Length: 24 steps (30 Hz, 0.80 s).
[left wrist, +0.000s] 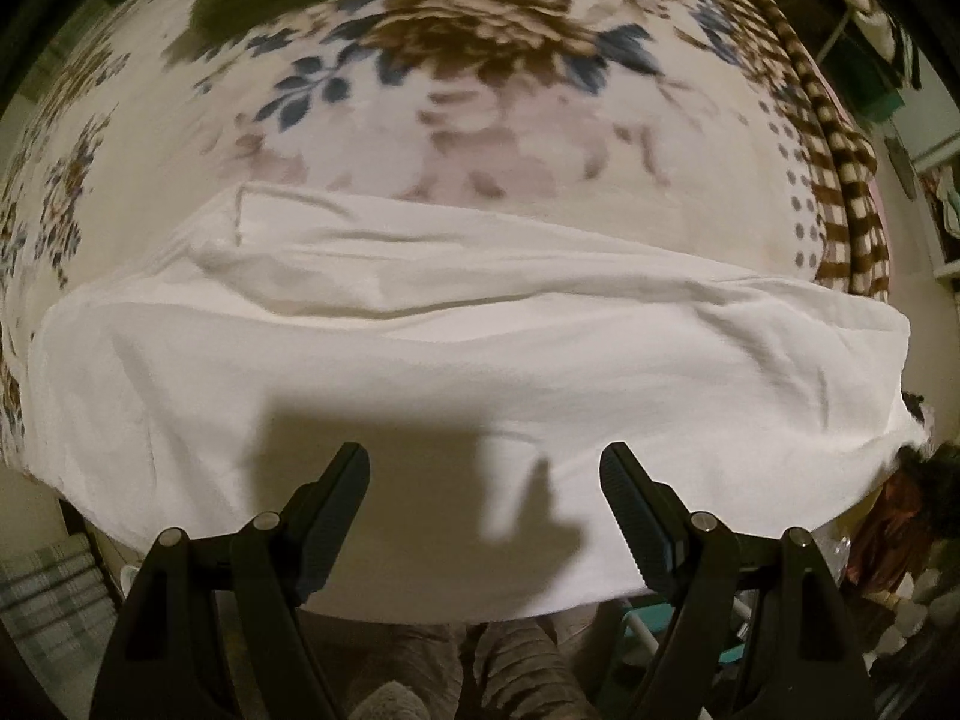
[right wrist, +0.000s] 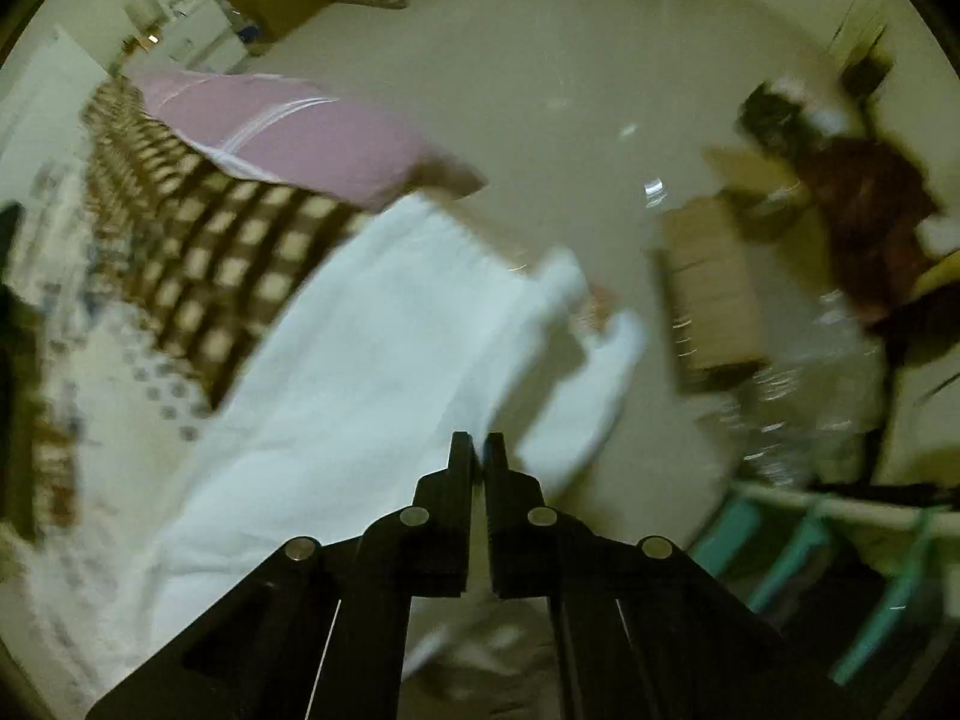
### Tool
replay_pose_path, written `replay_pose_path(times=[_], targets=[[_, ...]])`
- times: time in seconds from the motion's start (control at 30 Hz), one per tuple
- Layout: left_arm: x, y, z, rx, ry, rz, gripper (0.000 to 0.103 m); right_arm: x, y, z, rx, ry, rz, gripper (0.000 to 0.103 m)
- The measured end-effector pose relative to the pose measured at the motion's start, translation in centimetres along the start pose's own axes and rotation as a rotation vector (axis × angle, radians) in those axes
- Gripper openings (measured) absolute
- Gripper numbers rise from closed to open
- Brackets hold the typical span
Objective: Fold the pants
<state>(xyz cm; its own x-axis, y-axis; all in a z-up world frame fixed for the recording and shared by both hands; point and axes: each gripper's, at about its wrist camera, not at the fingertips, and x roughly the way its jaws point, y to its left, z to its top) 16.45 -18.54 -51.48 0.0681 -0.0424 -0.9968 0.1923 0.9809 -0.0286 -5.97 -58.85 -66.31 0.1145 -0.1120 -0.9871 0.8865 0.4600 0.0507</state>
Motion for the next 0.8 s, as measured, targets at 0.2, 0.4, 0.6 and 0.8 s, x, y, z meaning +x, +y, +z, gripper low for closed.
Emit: replay_pose_path(times=[0.2,0.4,0.6,0.8], targets=[[-0.5,6.3,-1.3,-0.081,-0.018,-0.037,0.078,-0.5,0.1,-1.7,0.029,0.119,0.119,0.065],[-3.3,16.7,-3.7,-0.213,-0.043,0.005,0.078,-3.7,8.6,-10.5,-0.157,0.226,0.205,0.066],[-2.6,29.8,-6.9,-0.409,-0.041,0.131,0.078,-2.5,16.6,-23.2,-0.271,0.426,0.311,0.066],[3.3,41.2,-8.4,-0.637,0.052,0.089,0.078,0.0,19.6,-30.3,-0.206,0.461,0.28,0.059]])
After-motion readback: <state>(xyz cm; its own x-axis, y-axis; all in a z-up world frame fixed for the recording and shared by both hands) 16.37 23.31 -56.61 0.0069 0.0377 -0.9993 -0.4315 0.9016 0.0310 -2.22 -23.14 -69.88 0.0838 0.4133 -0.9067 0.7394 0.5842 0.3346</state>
